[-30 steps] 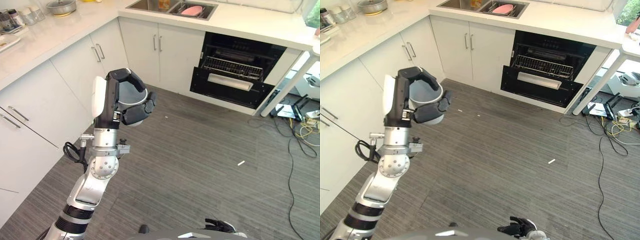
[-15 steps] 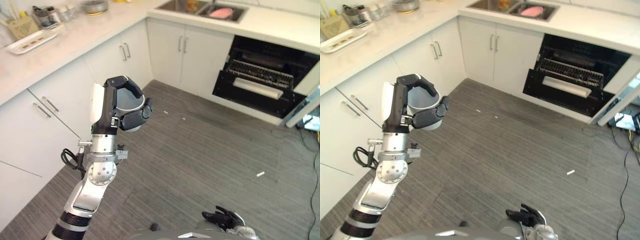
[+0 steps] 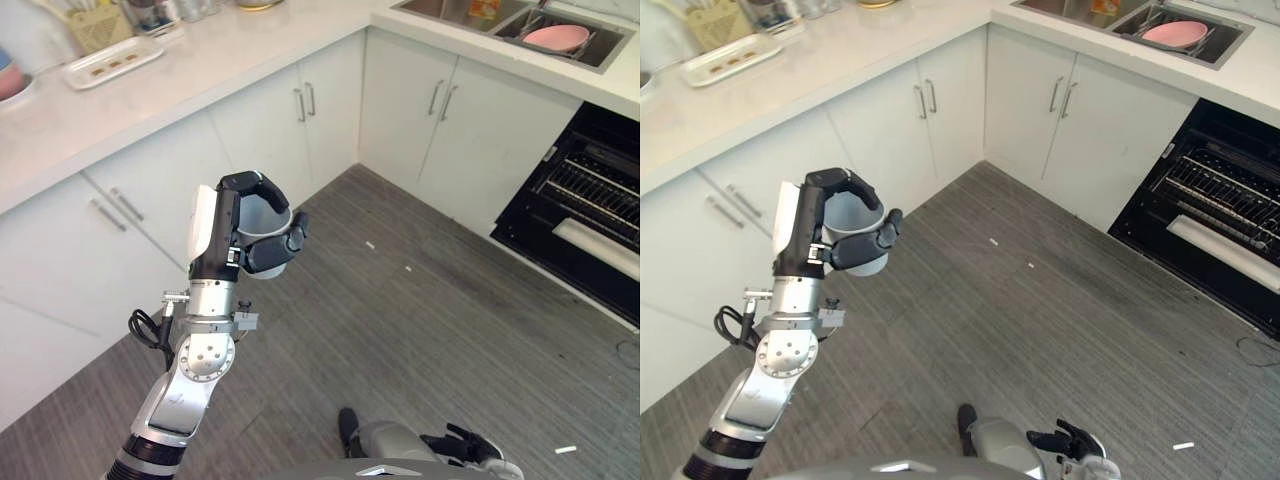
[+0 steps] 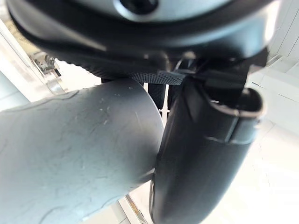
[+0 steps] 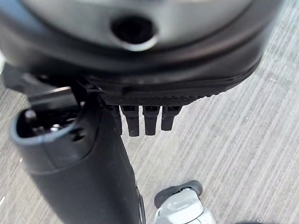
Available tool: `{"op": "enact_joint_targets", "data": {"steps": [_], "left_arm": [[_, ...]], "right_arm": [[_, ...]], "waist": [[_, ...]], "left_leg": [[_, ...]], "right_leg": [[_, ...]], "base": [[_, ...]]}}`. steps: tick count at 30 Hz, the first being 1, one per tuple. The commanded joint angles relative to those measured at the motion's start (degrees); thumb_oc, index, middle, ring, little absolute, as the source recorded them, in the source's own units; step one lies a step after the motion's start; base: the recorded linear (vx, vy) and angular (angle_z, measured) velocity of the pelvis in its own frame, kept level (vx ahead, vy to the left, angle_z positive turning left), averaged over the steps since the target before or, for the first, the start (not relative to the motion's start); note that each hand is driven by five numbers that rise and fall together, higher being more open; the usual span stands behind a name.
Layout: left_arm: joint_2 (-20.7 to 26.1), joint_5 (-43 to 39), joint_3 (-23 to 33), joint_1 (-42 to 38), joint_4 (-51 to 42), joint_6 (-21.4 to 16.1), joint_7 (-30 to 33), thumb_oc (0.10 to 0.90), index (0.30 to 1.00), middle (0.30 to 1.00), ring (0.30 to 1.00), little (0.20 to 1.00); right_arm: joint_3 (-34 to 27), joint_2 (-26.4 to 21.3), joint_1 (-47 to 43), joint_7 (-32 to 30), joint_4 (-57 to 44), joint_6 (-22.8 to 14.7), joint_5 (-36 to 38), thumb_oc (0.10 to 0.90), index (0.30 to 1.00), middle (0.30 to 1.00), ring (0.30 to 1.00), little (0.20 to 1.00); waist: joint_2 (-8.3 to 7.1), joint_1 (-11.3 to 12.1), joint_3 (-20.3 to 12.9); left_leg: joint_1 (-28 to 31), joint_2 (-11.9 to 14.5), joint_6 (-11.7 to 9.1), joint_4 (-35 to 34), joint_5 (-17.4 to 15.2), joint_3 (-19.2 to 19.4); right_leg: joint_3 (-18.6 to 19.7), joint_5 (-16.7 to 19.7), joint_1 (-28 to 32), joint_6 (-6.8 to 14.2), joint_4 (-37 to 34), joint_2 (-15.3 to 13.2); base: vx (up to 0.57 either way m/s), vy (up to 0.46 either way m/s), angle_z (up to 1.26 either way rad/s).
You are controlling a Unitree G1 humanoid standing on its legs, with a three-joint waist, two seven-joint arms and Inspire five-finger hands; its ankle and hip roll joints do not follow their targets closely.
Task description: Place the dishes in the dishwasher.
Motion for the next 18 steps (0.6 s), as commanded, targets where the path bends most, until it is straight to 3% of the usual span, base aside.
{"op": "enact_joint_targets", "data": {"steps": [1,3,4,6,7,8,9,10,11,12,13,14,16,17,18], "left_arm": [[-0.07,-1.50,3.67,-8.96,-5.38,-5.41,0.74,0.400,0.300,0.300,0.300,0.300],[0.31,-1.82,3.06,-8.90,-5.50,-5.40,0.84,0.400,0.300,0.300,0.300,0.300],[0.49,-1.79,3.02,-8.54,-5.65,-5.38,1.07,0.400,0.300,0.300,0.300,0.300],[0.31,-2.11,3.10,-7.86,-5.95,-5.60,1.29,0.400,0.300,0.300,0.300,0.300],[0.46,-2.51,4.09,-6.37,-6.70,-5.67,2.02,0.400,0.300,0.300,0.300,0.300],[0.50,-2.52,4.03,-5.26,-6.98,-5.63,2.20,0.400,0.300,0.300,0.300,0.300],[1.51,-1.75,4.98,-3.25,-7.87,-5.35,2.60,0.400,0.300,0.300,0.300,0.300],[2.20,-1.20,5.60,-2.92,-7.88,-5.05,2.89,0.400,0.300,0.300,0.300,0.300],[2.35,-1.52,6.36,-2.53,-7.22,-5.23,2.75,0.400,0.300,0.300,0.300,0.300],[2.35,-1.52,6.36,-2.53,-7.22,-5.23,2.75,0.400,0.300,0.300,0.300,0.300],[2.30,-1.37,6.00,-3.18,-7.34,-5.85,2.45,0.400,0.300,0.300,0.300,0.300],[2.93,-0.46,5.49,-3.39,-7.04,-6.08,2.40,0.400,0.300,0.300,0.300,0.300],[5.25,0.46,5.32,-2.95,-6.54,-5.94,1.79,0.400,0.300,0.300,0.300,0.300],[6.69,0.07,6.04,-2.74,-5.32,-5.43,1.40,0.400,0.300,0.300,0.300,0.300],[6.68,0.06,6.01,-2.75,-5.28,-5.44,1.40,0.400,0.300,0.300,0.300,0.300]], "right_arm": [[0.74,-2.52,2.98,-1.75,-1.16,-2.00,2.65,0.800,0.900,0.900,0.900,0.900],[1.45,-2.80,1.62,-2.76,-2.43,-2.38,2.45,0.800,0.900,0.900,0.900,0.900],[1.43,-2.94,1.01,-3.39,-3.19,-2.84,2.49,0.800,0.900,0.900,0.900,0.900],[1.29,-3.10,0.82,-3.98,-3.81,-3.30,2.78,0.800,0.900,0.900,0.900,0.900],[0.62,-3.27,0.43,-4.64,-4.60,-3.95,3.65,0.800,0.900,0.900,0.900,0.900],[0.40,-3.19,0.24,-4.66,-5.28,-3.98,3.93,0.800,0.900,0.900,0.900,0.900],[1.03,-3.71,0.56,-5.40,-7.10,-4.47,3.33,0.800,0.900,0.900,0.900,0.900],[2.09,-4.08,0.01,-6.28,-9.10,-4.72,2.40,0.800,0.900,0.900,0.900,0.900],[1.14,-4.64,0.27,-7.70,-13.63,-6.08,1.30,0.800,0.900,0.900,0.900,0.900],[1.14,-4.64,0.27,-7.70,-13.63,-6.08,1.30,0.800,0.900,0.900,0.900,0.900],[-0.42,-4.64,2.20,-9.89,-20.18,-8.56,1.24,0.800,0.900,0.900,0.900,0.900],[-0.83,-4.60,2.85,-10.41,-23.84,-9.12,1.19,0.800,0.900,0.900,0.900,0.900],[-0.97,-4.07,3.43,-12.75,-33.44,-9.56,-0.65,0.800,0.900,0.900,0.900,0.900],[0.15,-3.07,3.49,-13.04,-38.63,-9.28,-2.40,0.800,0.900,0.900,0.900,0.900],[0.14,-3.06,3.54,-13.08,-38.70,-9.20,-2.44,0.800,0.900,0.900,0.900,0.900]], "waist": [[-4.51,-0.82,-1.13],[-6.11,1.04,-0.16],[-6.35,1.67,-0.13],[-6.73,3.29,-0.16],[-6.74,4.26,-0.46],[-6.58,4.49,-1.07],[-6.36,5.87,-1.05],[-5.83,6.47,-1.67],[-5.03,4.68,-1.81],[-5.03,4.68,-1.81],[-4.47,3.30,-1.89],[-4.21,3.11,-1.97],[-3.61,2.21,-1.62],[-2.51,2.47,-0.34],[-2.52,2.47,-0.61]], "left_leg": [[-8.33,-5.93,-7.34,21.15,16.06,7.87],[-14.99,-7.60,-4.52,25.12,13.10,9.29],[-17.82,-6.04,-2.39,22.76,10.58,10.18],[-19.69,-4.19,-1.05,20.36,8.20,11.10],[-20.30,-0.75,-0.40,11.60,7.39,8.07],[-19.83,0.79,-0.03,6.52,6.45,5.91],[-21.05,2.04,-0.26,-0.91,8.82,0.28],[-20.33,1.65,-1.04,-5.00,9.95,-3.46],[-19.17,2.87,-2.20,-3.92,8.98,-1.29],[-19.17,2.87,-2.20,-3.92,8.98,-1.29],[-17.34,4.05,-2.38,-5.14,8.30,2.84],[-16.78,4.08,-2.11,-5.83,8.48,2.64],[-14.22,4.20,-0.50,-8.04,7.79,5.00],[-11.92,5.13,0.39,-8.79,7.60,9.66],[-11.74,5.11,0.46,-9.07,7.21,9.72]], "right_leg": [[1.75,5.28,8.64,7.02,-10.33,-5.87],[4.64,4.73,12.15,6.43,-11.87,-6.32],[6.22,4.49,13.91,6.80,-12.87,-6.49],[8.20,3.84,15.55,7.18,-13.87,-7.17],[11.15,3.40,16.08,8.12,-13.96,-7.46],[12.87,2.37,16.75,8.48,-14.13,-7.39],[17.53,1.64,18.03,8.62,-13.97,-7.02],[20.35,1.01,19.38,8.58,-14.58,-6.43],[24.73,-0.60,20.35,9.48,-13.33,-6.93],[24.73,-0.60,20.35,9.48,-13.33,-6.93],[24.56,-1.21,19.63,10.33,-12.28,-7.80],[25.04,-1.04,18.33,10.55,-11.10,-7.90],[24.30,0.45,13.52,11.73,-1.92,-6.57],[15.31,2.55,6.72,13.82,5.25,-5.72],[15.21,2.04,6.71,13.69,5.39,-5.79]], "base": [[0.39,-0.150,0.06],[0.45,-0.117,-0.52],[0.29,0.000,-0.97],[0.32,0.125,-0.93],[0.47,0.191,-1.40],[0.56,0.233,-2.04],[0.57,0.110,-2.02],[0.54,0.230,-1.74],[0.33,0.146,-0.83],[0.21,0.289,-1.41],[0.06,0.208,-1.48],[0.12,0.280,-1.48],[0.10,0.266,-0.76],[0.08,0.249,-1.42],[0.03,0.274,-2.01]]}}
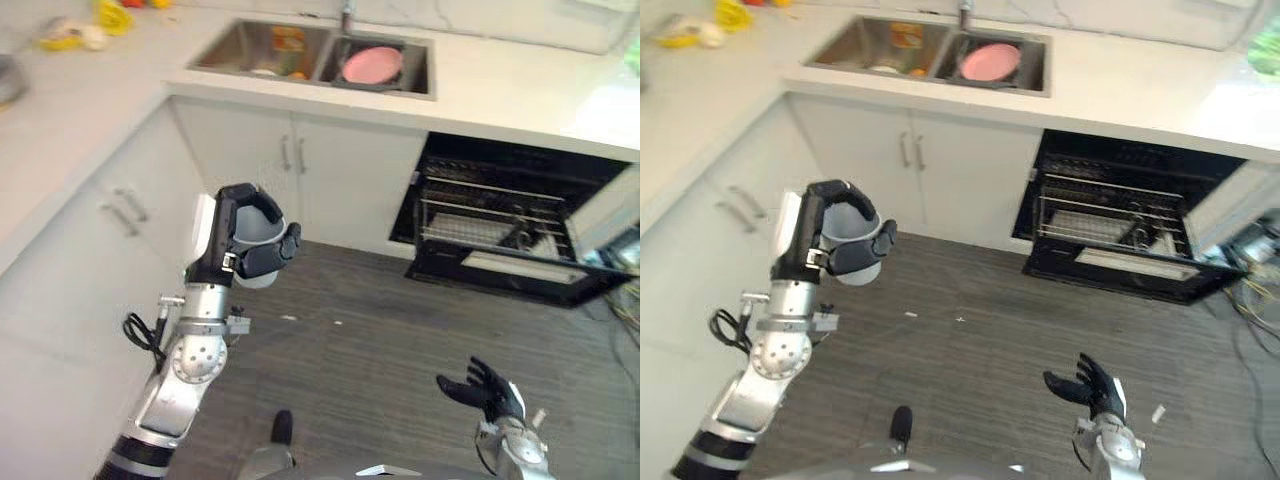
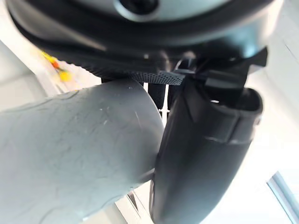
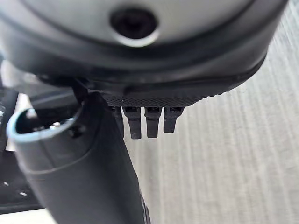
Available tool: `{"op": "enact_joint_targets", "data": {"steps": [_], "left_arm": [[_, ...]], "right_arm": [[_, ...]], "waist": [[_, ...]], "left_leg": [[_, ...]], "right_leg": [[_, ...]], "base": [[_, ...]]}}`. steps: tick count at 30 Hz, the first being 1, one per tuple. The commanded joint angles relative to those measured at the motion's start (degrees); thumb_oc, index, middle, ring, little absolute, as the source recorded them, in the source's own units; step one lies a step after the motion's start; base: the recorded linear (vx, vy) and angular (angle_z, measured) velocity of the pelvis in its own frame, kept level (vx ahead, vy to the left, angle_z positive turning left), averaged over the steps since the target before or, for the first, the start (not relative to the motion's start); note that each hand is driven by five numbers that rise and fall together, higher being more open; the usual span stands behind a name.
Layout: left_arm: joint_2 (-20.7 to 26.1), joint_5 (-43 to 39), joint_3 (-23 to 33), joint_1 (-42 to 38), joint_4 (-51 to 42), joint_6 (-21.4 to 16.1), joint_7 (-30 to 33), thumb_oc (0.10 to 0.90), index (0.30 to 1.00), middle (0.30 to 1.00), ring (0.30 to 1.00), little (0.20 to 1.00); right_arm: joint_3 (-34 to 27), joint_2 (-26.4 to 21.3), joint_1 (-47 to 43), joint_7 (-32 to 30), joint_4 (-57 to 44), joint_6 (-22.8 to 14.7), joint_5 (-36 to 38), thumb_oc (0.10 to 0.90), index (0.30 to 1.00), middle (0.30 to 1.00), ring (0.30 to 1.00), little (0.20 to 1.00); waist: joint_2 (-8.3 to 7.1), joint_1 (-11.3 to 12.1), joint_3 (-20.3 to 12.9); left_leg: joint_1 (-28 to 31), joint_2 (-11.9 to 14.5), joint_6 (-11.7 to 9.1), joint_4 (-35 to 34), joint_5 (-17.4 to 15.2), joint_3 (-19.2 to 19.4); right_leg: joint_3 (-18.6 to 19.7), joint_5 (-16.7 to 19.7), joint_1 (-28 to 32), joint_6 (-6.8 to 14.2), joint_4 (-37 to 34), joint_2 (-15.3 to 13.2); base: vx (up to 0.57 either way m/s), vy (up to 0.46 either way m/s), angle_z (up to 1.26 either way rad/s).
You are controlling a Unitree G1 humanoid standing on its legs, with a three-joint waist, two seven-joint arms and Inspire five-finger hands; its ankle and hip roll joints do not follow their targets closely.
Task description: Place the dishes in the dishwasher.
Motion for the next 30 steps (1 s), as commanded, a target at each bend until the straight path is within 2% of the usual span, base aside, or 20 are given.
{"op": "enact_joint_targets", "data": {"steps": [1,2,3,4,5,12,13,14,15,16,18,19,20,21,23,25,27,30], "left_arm": [[-0.80,1.32,5.03,-3.33,-7.02,-4.77,0.76,0.400,0.300,0.300,0.300,0.300],[-0.80,1.32,5.03,-3.33,-7.02,-4.77,0.76,0.400,0.300,0.300,0.300,0.300],[-2.42,0.64,6.07,-3.32,-6.75,-4.24,0.50,0.400,0.300,0.300,0.300,0.300],[-3.60,0.11,5.93,-3.01,-6.46,-4.39,0.49,0.400,0.300,0.300,0.300,0.300],[-4.49,-0.18,5.52,-2.49,-6.00,-4.67,0.51,0.400,0.300,0.300,0.300,0.300],[-4.50,-0.17,5.47,-2.49,-5.98,-4.68,0.53,0.400,0.300,0.300,0.300,0.300],[-7.82,0.37,2.73,-3.29,-5.04,-6.71,0.09,0.400,0.300,0.300,0.300,0.300],[-8.18,0.02,2.20,-3.87,-4.69,-6.87,0.62,0.400,0.300,0.300,0.300,0.300],[-8.64,-0.16,1.87,-4.48,-5.46,-6.73,1.30,0.400,0.300,0.300,0.300,0.300],[-8.64,-0.16,1.87,-4.48,-5.46,-6.73,1.30,0.400,0.300,0.300,0.300,0.300],[-8.26,1.09,2.52,-3.90,-6.18,-6.58,2.36,0.400,0.300,0.300,0.300,0.300],[-8.35,1.31,3.19,-3.51,-6.16,-6.55,2.89,0.400,0.300,0.300,0.300,0.300],[-9.04,1.46,3.04,-3.47,-5.62,-5.92,4.35,0.400,0.300,0.300,0.300,0.300],[-8.98,2.00,2.67,-3.74,-4.83,-5.71,4.55,0.400,0.300,0.300,0.300,0.300],[-8.76,2.75,2.63,-4.85,-4.56,-6.26,5.35,0.400,0.300,0.300,0.300,0.300],[-9.00,3.18,1.03,-5.66,-5.05,-6.77,4.77,0.400,0.300,0.300,0.300,0.300],[-8.82,2.89,0.24,-6.37,-5.18,-6.87,4.70,0.400,0.300,0.300,0.300,0.300],[-7.03,2.82,-1.15,-8.77,-4.55,-6.80,4.11,0.400,0.300,0.300,0.300,0.300]], "right_arm": [[2.96,-4.21,-4.44,-3.03,-3.03,-3.31,-6.20,0.800,0.900,0.900,0.900,0.900],[2.96,-4.21,-4.44,-3.03,-3.03,-3.31,-6.20,0.800,0.900,0.900,0.900,0.900],[3.38,-4.62,-3.82,-5.11,-10.19,-2.00,-10.78,0.800,0.900,0.900,0.900,0.900],[2.90,-4.25,-3.37,-5.22,-13.08,-1.70,-10.96,0.800,0.900,0.900,0.900,0.900],[2.47,-4.48,-2.85,-5.73,-16.44,-1.87,-11.79,0.800,0.900,0.900,0.900,0.900],[2.43,-4.48,-2.77,-5.73,-16.53,-1.81,-11.80,0.800,0.900,0.900,0.900,0.900],[1.13,-8.49,-0.91,-7.01,-35.92,-2.99,-18.95,0.800,0.900,0.900,0.900,0.900],[1.59,-10.07,-1.36,-7.91,-37.18,-2.48,-20.67,0.800,0.900,0.900,0.900,0.900],[2.04,-10.82,-2.40,-8.16,-39.33,-1.79,-21.17,0.800,0.900,0.900,0.900,0.900],[2.04,-10.82,-2.40,-8.16,-39.33,-1.79,-21.17,0.800,0.900,0.900,0.900,0.900],[1.93,-10.80,-2.12,-7.46,-39.96,-1.76,-20.87,0.800,0.900,0.900,0.900,0.900],[1.85,-10.43,-2.27,-7.01,-40.20,-1.49,-20.18,0.800,0.900,0.900,0.900,0.900],[2.38,-10.13,-2.51,-6.70,-41.36,-1.01,-19.59,0.800,0.900,0.900,0.900,0.900],[2.72,-10.40,-2.98,-6.29,-42.03,-0.69,-19.50,0.800,0.900,0.900,0.900,0.900],[3.00,-10.17,-3.48,-5.45,-44.58,-0.49,-19.51,0.800,0.900,0.900,0.900,0.900],[2.84,-9.82,-2.95,-4.50,-46.63,-0.60,-19.18,0.800,0.900,0.900,0.900,0.900],[3.75,-9.30,-3.62,-3.67,-47.04,-0.78,-18.03,0.800,0.900,0.900,0.900,0.900],[7.80,-8.78,-5.47,-0.86,-49.45,-0.07,-16.62,0.800,0.900,0.900,0.900,0.900]], "waist": [[1.98,2.47,-1.71],[1.98,2.47,-1.71],[2.37,3.44,-1.94],[2.43,3.26,-2.44],[1.97,2.91,-2.93],[2.05,3.08,-2.78],[-0.54,1.53,-0.85],[-1.09,2.38,-0.14],[-1.29,3.63,0.42],[-1.29,3.63,0.42],[-1.03,4.05,0.15],[-0.57,4.41,-0.29],[0.65,5.86,-1.00],[1.11,6.68,-1.21],[2.86,5.99,-1.57],[3.79,4.96,-2.85],[3.65,5.01,-3.15],[2.20,4.96,-4.31]], "left_leg": [[8.42,5.52,-7.53,-4.29,-5.64,0.11],[8.42,5.52,-7.53,-4.29,-5.64,0.11],[10.24,5.06,-6.82,-4.74,-6.64,3.95],[11.79,4.88,-6.78,-6.07,-7.35,5.67],[13.38,4.25,-6.67,-7.26,-7.88,7.93],[13.63,4.35,-6.69,-7.29,-7.94,8.07],[6.97,2.12,-11.38,20.20,-3.71,8.65],[4.20,1.17,-13.05,24.81,-2.15,7.91],[1.32,0.46,-12.43,25.60,-3.29,6.43],[1.32,0.46,-12.43,25.60,-3.29,6.43],[1.06,2.48,-10.54,15.82,-5.19,5.60],[1.62,4.42,-9.78,7.75,-5.68,5.29],[0.21,6.54,-10.05,-3.57,-1.78,1.80],[0.02,6.75,-11.02,-6.94,-0.25,-0.53],[1.34,8.14,-12.00,-7.85,1.76,-0.29],[3.49,8.38,-12.56,-7.87,1.17,1.33],[4.66,7.54,-11.92,-7.87,0.32,0.83],[6.86,6.37,-10.93,-7.87,-1.35,3.46]], "right_leg": [[-14.73,14.18,-6.14,0.04,-10.48,1.47],[-14.73,14.18,-6.14,0.04,-10.48,1.47],[-27.85,12.07,-6.80,-1.21,-14.37,-2.36],[-29.94,11.68,-6.69,-1.22,-16.85,-1.72],[-32.05,12.77,-6.53,-1.74,-21.66,-0.18],[-31.95,12.93,-6.22,-1.76,-21.95,-0.03],[-27.86,17.76,-0.22,-4.34,-34.15,0.01],[-27.80,17.26,0.07,-4.43,-34.15,-0.72],[-26.50,16.12,0.79,-4.35,-34.15,-1.12],[-26.50,16.12,0.79,-4.35,-34.15,-1.12],[-25.11,15.73,2.41,-3.59,-34.15,-1.60],[-24.65,15.03,3.04,-2.79,-34.15,-1.62],[-22.57,13.21,4.27,-2.49,-34.15,-0.76],[-21.48,11.87,5.37,-2.59,-34.15,-0.41],[-20.18,11.29,5.93,-2.56,-34.15,0.50],[-20.26,11.34,5.91,-2.43,-34.15,0.46],[-20.09,11.58,5.85,-2.16,-34.15,0.09],[-18.84,12.24,5.97,-1.53,-34.15,-1.55]], "base": [[0.02,0.096,-1.73],[0.07,0.234,-1.63],[0.17,0.182,-1.26],[0.24,0.228,-1.24],[0.16,0.091,-1.49],[0.08,-0.007,-0.36],[0.51,-0.106,0.05],[0.57,-0.098,0.22],[0.12,-0.002,0.21],[0.13,0.043,0.02],[0.25,0.129,-0.85],[0.45,0.246,-1.30],[0.45,0.216,-0.99],[0.35,0.189,-0.80],[0.14,0.131,-0.78],[0.13,0.143,-0.86],[0.10,0.122,-0.40],[0.15,0.157,-0.22]]}}
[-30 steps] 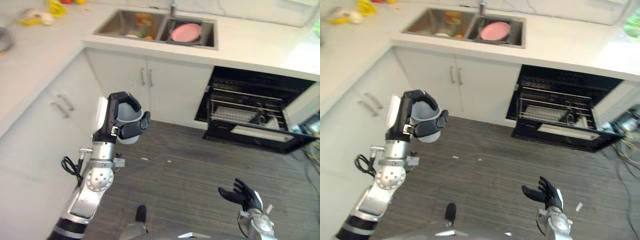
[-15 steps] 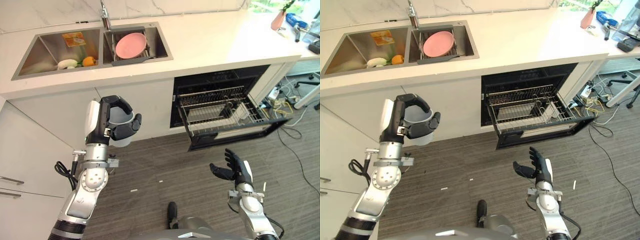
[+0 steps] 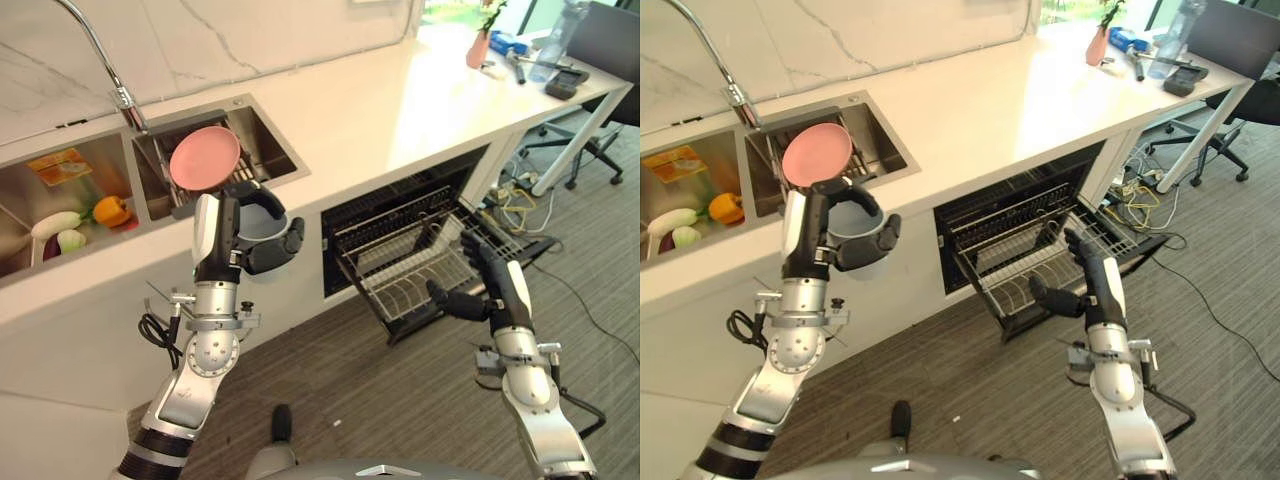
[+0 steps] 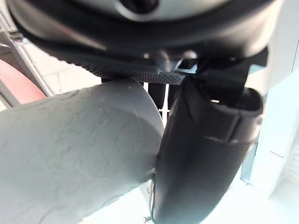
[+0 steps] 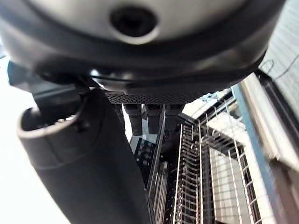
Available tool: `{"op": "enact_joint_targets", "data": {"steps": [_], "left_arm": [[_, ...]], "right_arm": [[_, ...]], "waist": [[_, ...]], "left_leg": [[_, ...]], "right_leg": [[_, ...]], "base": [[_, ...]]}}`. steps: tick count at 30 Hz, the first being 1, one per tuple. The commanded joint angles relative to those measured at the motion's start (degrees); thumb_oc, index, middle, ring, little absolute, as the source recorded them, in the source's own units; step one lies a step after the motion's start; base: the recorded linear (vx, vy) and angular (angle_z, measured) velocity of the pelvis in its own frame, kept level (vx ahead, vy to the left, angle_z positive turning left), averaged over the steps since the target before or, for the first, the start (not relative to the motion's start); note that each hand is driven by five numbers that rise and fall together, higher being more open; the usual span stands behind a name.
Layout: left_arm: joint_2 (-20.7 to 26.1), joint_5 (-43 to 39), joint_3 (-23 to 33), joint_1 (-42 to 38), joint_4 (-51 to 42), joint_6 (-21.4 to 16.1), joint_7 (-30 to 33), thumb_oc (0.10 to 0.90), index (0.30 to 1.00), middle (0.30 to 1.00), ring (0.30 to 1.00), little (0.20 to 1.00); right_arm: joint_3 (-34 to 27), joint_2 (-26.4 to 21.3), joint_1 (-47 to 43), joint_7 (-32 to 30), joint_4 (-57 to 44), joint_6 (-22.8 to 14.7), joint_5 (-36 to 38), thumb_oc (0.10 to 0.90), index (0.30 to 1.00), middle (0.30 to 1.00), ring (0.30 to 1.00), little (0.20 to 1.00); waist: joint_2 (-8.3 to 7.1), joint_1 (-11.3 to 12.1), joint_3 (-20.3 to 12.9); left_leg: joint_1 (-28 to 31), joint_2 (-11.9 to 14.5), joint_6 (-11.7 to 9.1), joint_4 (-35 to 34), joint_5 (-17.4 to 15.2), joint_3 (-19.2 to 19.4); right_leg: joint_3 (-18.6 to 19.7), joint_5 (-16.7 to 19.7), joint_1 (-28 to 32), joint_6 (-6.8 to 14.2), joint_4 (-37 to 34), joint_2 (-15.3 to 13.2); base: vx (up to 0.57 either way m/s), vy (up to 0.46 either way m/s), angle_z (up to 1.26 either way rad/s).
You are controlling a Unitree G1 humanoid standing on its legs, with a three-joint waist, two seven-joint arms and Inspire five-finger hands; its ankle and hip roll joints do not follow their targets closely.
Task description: Place the dishes in the dishwasher.
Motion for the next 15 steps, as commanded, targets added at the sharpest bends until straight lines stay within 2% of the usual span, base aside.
{"op": "enact_joint_targets", "data": {"steps": [1,2,3,5,7,8,15], "left_arm": [[1.32,2.58,0.88,-7.82,-5.76,-5.43,2.29,0.400,0.300,0.300,0.300,0.300],[1.39,2.62,0.88,-8.04,-5.56,-5.52,2.39,0.400,0.300,0.300,0.300,0.300],[2.15,4.81,-0.39,-11.62,-4.00,-6.29,4.97,0.400,0.300,0.300,0.300,0.300],[2.29,4.60,-1.59,-13.99,-2.37,-6.32,5.54,0.400,0.300,0.300,0.300,0.300],[2.26,4.18,-2.08,-15.51,-1.51,-6.19,5.88,0.400,0.300,0.300,0.300,0.300],[2.27,3.66,-2.82,-17.91,-0.73,-5.60,5.92,0.400,0.300,0.300,0.300,0.300],[1.05,2.71,-5.63,-25.00,1.43,-4.29,6.85,0.400,0.300,0.300,0.300,0.300]], "right_arm": [[1.02,-2.03,-9.10,2.28,-7.57,-4.45,2.17,0.800,0.900,0.900,0.900,0.900],[1.03,-1.96,-9.24,2.26,-7.60,-4.39,2.15,0.800,0.900,0.900,0.900,0.900],[3.20,-2.27,-11.16,2.22,-8.68,-3.74,1.18,0.800,0.900,0.900,0.900,0.900],[4.64,-2.24,-13.04,2.07,-9.55,-2.92,1.08,0.800,0.900,0.900,0.900,0.900],[5.58,-2.33,-14.49,2.17,-10.17,-2.86,0.91,0.800,0.900,0.900,0.900,0.900],[6.95,-2.53,-17.00,2.52,-11.53,-2.56,1.12,0.800,0.900,0.900,0.900,0.900],[11.26,-3.32,-24.53,3.69,-13.24,-1.02,0.73,0.800,0.900,0.900,0.900,0.900]], "waist": [[-0.05,2.43,-3.39],[-0.09,2.58,-3.15],[-0.70,2.23,-3.54],[-0.87,1.84,-4.01],[-0.89,1.84,-4.05],[-0.93,1.69,-4.42],[-0.82,1.22,-4.61]], "left_leg": [[7.47,3.73,-5.49,0.29,-6.39,0.81],[7.27,3.78,-5.46,0.29,-5.73,0.97],[7.83,3.49,-4.98,0.29,-6.60,2.53],[8.56,3.18,-4.41,0.29,-7.83,3.27],[8.53,3.24,-4.18,0.29,-7.49,3.96],[9.35,3.17,-3.78,0.29,-8.70,5.01],[10.76,3.25,-3.14,0.29,-9.69,6.68]], "right_leg": [[1.24,3.27,-1.54,2.56,-2.59,3.20],[1.48,3.84,-1.82,2.60,-2.59,3.25],[2.03,4.16,-1.87,3.13,-2.59,2.29],[2.44,3.89,-1.97,3.60,-2.59,1.73],[3.00,4.66,-2.54,3.83,-2.59,1.67],[3.43,4.20,-2.46,4.24,-2.59,1.15],[4.26,4.68,-2.77,4.77,-2.59,0.79]], "base": [[0.07,0.076,-0.40],[0.07,0.112,-0.44],[0.05,0.086,-0.41],[0.09,0.084,-0.20],[0.01,0.045,-0.17],[0.03,0.048,-0.28],[0.04,0.018,-0.22]]}}
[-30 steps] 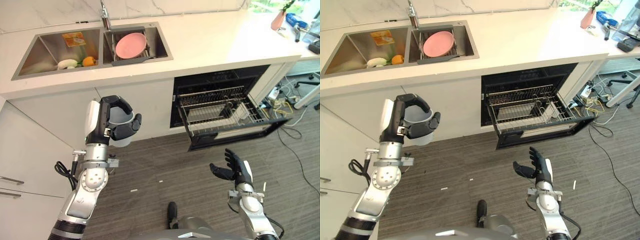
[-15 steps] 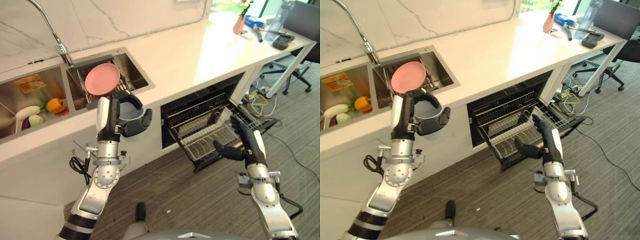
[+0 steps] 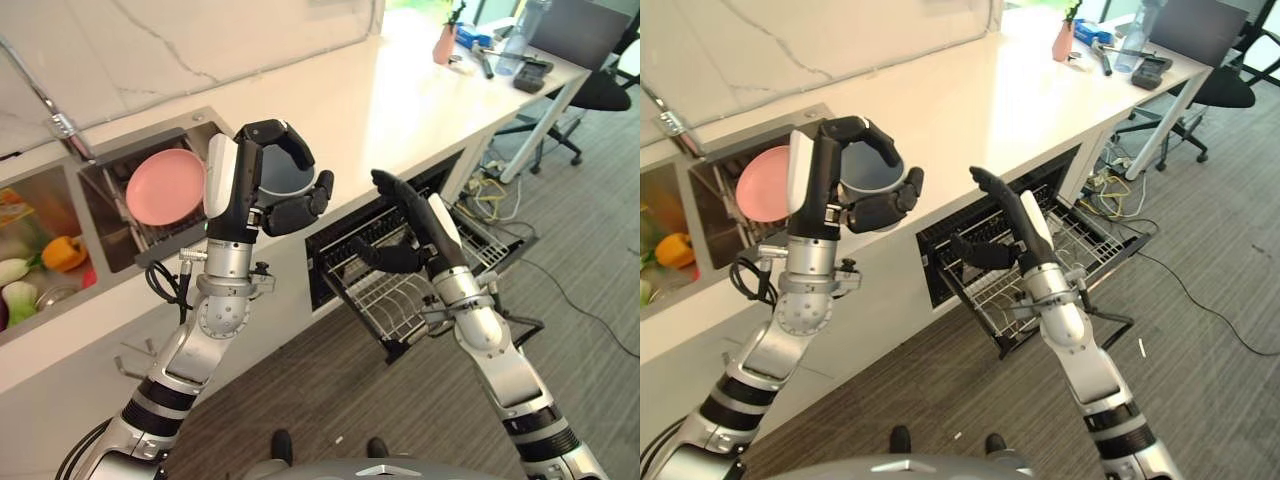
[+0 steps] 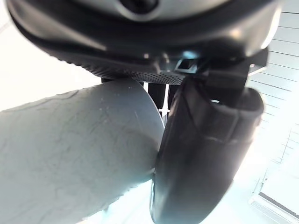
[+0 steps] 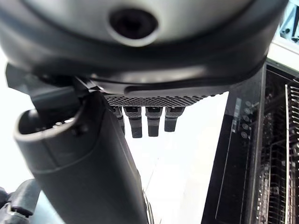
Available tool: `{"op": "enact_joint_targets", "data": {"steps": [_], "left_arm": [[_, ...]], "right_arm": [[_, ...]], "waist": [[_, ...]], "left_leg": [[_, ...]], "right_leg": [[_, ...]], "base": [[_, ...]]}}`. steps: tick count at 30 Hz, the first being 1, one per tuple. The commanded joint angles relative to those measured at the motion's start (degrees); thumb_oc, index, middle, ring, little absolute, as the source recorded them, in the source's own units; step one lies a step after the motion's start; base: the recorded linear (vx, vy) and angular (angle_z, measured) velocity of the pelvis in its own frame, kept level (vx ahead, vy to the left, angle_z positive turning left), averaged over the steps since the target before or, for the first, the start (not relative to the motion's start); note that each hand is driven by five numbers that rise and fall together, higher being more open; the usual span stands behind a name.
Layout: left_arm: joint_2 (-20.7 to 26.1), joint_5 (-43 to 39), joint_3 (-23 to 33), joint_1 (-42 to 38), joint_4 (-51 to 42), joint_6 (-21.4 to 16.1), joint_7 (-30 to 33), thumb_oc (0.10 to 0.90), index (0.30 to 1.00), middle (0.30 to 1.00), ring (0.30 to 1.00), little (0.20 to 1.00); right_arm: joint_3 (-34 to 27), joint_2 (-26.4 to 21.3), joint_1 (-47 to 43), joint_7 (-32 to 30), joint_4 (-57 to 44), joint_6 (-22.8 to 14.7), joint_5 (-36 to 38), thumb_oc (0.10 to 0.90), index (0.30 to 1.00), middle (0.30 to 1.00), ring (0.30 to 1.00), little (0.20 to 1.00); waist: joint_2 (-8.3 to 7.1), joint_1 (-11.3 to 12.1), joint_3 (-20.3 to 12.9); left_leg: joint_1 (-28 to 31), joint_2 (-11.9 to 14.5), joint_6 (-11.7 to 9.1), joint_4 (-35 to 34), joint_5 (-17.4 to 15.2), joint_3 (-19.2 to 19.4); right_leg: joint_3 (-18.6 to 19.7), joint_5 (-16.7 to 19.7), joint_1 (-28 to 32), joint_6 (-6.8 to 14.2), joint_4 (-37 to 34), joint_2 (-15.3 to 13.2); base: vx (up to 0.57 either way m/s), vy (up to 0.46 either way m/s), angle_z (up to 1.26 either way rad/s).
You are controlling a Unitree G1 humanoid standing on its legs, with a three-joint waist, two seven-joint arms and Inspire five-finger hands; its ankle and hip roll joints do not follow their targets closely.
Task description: Place the dishes in the dishwasher.
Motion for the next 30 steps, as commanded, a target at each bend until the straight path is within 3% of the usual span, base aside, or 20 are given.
{"op": "enact_joint_targets", "data": {"steps": [1,6,17,18,26,30], "left_arm": [[-2.63,0.60,-0.42,-13.15,0.46,-3.36,3.71,0.400,0.300,0.300,0.300,0.300],[-4.24,-0.23,-2.23,-17.68,2.04,-2.90,3.46,0.400,0.300,0.300,0.300,0.300],[-7.05,-0.16,-5.19,-22.08,1.99,-2.01,3.32,0.400,0.300,0.300,0.300,0.300],[-7.67,-0.15,-5.62,-22.33,1.45,-1.74,4.18,0.400,0.300,0.300,0.300,0.300],[-9.88,-0.93,-8.38,-20.81,0.02,-2.26,5.26,0.400,0.300,0.300,0.300,0.300],[-11.32,-1.62,-10.87,-20.21,0.16,-2.71,5.52,0.400,0.300,0.300,0.300,0.300]], "right_arm": [[0.70,0.68,-7.28,-0.05,-6.47,-3.49,1.02,0.800,0.900,0.900,0.900,0.900],[3.13,1.02,-12.19,-0.17,-5.77,-2.25,-0.19,0.800,0.900,0.900,0.900,0.900],[4.05,2.71,-13.37,-2.91,-4.19,-1.37,0.94,0.800,0.900,0.900,0.900,0.900],[3.40,4.49,-13.26,-5.38,-3.93,-1.63,4.43,0.800,0.900,0.900,0.900,0.900],[2.80,5.99,-15.91,-10.19,-4.85,-1.83,8.59,0.800,0.900,0.900,0.900,0.900],[2.95,7.82,-16.14,-11.70,-5.95,-4.27,14.57,0.800,0.900,0.900,0.900,0.900]], "waist": [[0.49,0.84,-5.16],[1.26,0.14,-5.22],[2.41,-0.76,-5.32],[2.49,-0.85,-5.16],[2.19,-0.77,-5.31],[2.06,-0.57,-5.36]], "left_leg": [[3.67,2.56,-3.11,0.32,-3.83,0.89],[4.84,2.47,-2.93,0.32,-4.29,1.10],[5.43,2.68,-3.00,0.32,-4.26,0.52],[5.10,2.81,-3.06,0.32,-3.48,0.46],[4.96,3.08,-3.14,0.32,-3.28,0.22],[4.94,3.10,-3.13,0.32,-3.22,-0.19]], "right_leg": [[-1.48,0.61,0.55,2.17,0.60,0.83],[-1.49,0.30,1.07,2.02,0.60,0.98],[-2.35,-0.12,1.70,1.43,0.60,1.31],[-2.30,0.48,1.38,1.25,0.60,1.57],[-2.58,0.56,1.28,0.97,0.60,1.88],[-3.12,0.51,1.47,0.79,0.60,1.95]], "base": [[0.03,0.018,-0.19],[0.03,-0.002,-0.06],[0.00,-0.016,-0.01],[-0.04,-0.033,0.01],[-0.01,-0.019,0.01],[0.00,0.000,0.00]]}}
